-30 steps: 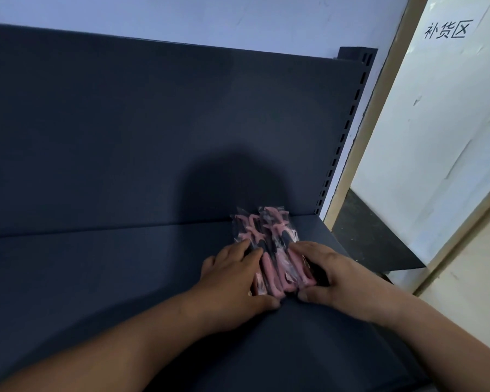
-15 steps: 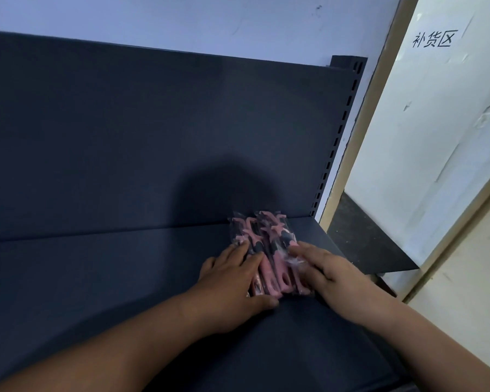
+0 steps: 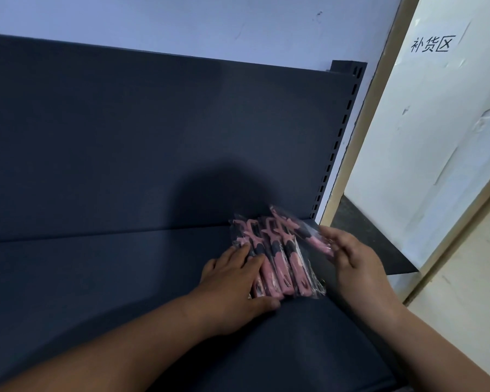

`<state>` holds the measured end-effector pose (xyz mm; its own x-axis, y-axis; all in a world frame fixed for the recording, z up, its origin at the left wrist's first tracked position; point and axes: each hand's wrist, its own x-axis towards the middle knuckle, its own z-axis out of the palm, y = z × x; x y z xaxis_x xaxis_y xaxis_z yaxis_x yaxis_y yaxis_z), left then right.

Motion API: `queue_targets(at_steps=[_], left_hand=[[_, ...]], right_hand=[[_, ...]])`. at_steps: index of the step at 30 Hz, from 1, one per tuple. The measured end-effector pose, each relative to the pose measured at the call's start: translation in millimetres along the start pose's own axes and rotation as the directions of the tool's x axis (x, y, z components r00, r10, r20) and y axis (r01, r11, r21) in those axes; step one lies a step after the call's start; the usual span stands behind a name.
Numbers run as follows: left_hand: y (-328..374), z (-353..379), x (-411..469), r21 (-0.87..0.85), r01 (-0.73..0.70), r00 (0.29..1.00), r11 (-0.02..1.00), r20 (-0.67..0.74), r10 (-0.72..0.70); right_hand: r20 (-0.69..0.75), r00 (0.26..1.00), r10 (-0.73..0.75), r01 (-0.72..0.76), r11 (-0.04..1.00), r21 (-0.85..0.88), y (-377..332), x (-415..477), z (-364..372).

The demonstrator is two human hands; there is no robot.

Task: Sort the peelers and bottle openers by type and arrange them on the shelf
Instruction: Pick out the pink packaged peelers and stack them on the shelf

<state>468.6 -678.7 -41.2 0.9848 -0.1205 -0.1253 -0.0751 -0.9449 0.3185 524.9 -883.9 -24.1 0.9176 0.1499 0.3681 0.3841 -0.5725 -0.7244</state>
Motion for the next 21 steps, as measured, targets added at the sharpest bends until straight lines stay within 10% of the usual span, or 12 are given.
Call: queue_targets(at_steps=[4, 9, 21], left_hand=[[-0.7, 1.1, 1.1, 0.005, 0.002, 1.000, 1.000, -0.006, -0.002], [0.8, 0.8, 1.5, 0.001, 0.023, 1.000, 1.000, -0.016, -0.023], [3.6, 0.8, 5.1, 0.032, 0.008, 1.000, 0.999, 0.011, -0.009]], right_hand=[[-0.089, 0.996, -0.013, 0.002, 0.993, -0.118, 0.4, -2.7, -4.8], [0.352, 0.936, 0.020, 0.117, 0.924, -0.364, 6.6, -7.8, 0.3], [0.552, 0.831, 0.069, 0.230, 0.861, -0.454, 2.0, -0.1, 2.9]])
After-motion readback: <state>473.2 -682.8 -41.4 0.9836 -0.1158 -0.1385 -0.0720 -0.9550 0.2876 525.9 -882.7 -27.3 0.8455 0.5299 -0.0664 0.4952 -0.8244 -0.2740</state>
